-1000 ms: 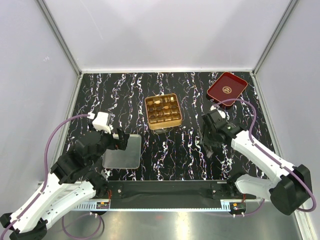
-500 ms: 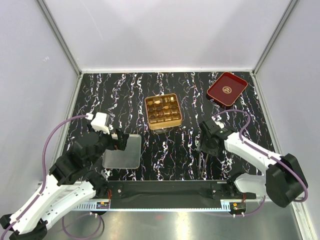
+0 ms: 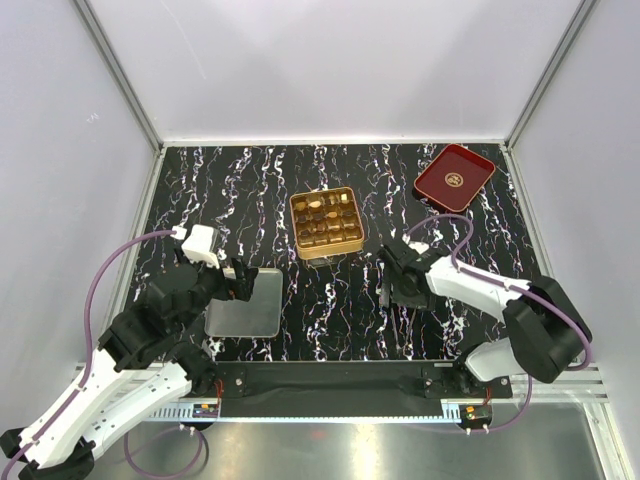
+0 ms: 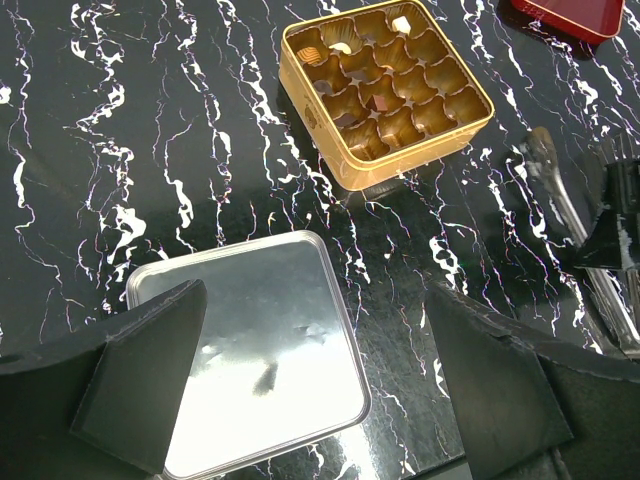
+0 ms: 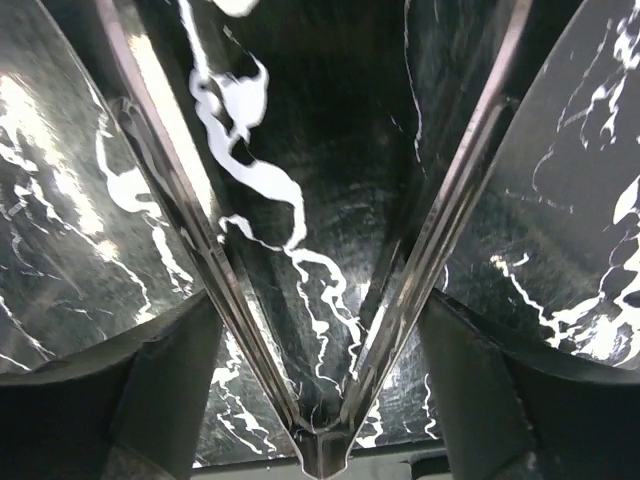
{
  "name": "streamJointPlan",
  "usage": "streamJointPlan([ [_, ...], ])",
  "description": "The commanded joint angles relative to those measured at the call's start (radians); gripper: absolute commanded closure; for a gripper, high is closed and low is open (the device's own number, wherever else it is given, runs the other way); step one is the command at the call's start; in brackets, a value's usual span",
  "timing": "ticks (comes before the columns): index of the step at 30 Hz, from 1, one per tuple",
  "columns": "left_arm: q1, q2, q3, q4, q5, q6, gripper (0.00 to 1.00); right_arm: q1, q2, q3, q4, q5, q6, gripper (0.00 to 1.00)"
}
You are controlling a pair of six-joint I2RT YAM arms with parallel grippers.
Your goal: Pack the chocolate
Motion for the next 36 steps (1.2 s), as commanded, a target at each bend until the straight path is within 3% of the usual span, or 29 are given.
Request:
streamJointPlan([
  [1,-0.005,-0.01,0.007,0.049,0.009,0.003,0.01,0.021,0.017,0.065,0.0,0.099,-0.019,0.16],
  [7,-0.005,-0.005,0.008,0.049,0.013,0.003,0.01,0.021,0.0,0.134,-0.08,0.173,-0.023,0.04],
  [16,-0.005,-0.005,0.005,0.052,0.013,0.003,0.01,0.021,0.015,0.222,-0.156,0.175,-0.025,0.07],
  [30,-0.005,0.12,0.031,0.034,0.058,-0.044,0.01,0.109,0.051,0.239,0.04,0.013,-0.015,0.44],
  [32,-0.005,0.149,0.045,0.008,0.083,-0.061,0.01,0.129,0.058,0.217,0.084,-0.028,-0.003,0.55],
  [36,-0.005,0.226,0.036,-0.012,0.147,-0.11,0.01,0.141,0.06,0.127,0.15,-0.05,0.026,0.65],
])
